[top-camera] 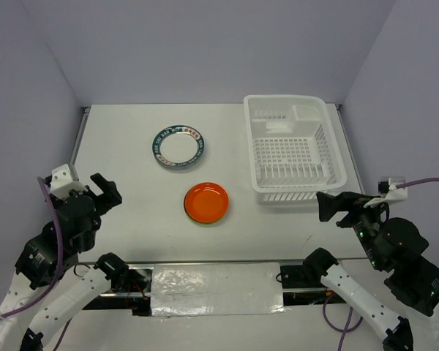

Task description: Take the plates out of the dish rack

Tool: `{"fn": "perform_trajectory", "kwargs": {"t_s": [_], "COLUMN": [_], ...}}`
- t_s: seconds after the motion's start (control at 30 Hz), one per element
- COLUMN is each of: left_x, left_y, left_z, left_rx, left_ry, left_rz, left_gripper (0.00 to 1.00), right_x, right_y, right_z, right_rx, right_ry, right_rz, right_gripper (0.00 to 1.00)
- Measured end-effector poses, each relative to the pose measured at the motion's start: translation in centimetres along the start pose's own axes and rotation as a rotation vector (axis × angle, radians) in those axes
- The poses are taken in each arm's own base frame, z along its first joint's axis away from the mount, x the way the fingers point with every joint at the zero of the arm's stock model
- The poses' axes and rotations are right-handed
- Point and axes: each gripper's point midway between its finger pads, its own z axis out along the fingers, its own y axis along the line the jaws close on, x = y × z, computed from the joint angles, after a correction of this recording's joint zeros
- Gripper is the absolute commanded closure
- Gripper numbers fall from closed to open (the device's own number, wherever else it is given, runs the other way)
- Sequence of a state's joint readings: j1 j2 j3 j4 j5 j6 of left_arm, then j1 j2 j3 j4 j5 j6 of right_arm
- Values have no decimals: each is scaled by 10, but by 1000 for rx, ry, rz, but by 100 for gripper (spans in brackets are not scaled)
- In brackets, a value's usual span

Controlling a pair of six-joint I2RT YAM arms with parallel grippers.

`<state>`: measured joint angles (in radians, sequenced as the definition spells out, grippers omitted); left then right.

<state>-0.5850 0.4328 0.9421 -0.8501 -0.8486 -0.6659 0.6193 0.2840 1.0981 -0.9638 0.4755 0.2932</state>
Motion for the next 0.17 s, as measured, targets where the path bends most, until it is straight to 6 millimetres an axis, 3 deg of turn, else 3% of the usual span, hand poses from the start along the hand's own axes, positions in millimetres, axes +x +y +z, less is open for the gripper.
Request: {"fn": "perform_trajectory", "kwargs": {"t_s": [0.17], "left_x": [2], "left_y": [0], "left_z": [1], "left_rx": [-10], "left_ry": [6], "left_rz": [7], "left_gripper": [1], "right_x": [9], "right_y": [-1], "right_z": [4], "right_rx": [12], "right_ry": [30], "right_rz": [-14], "right_gripper": [0]}}
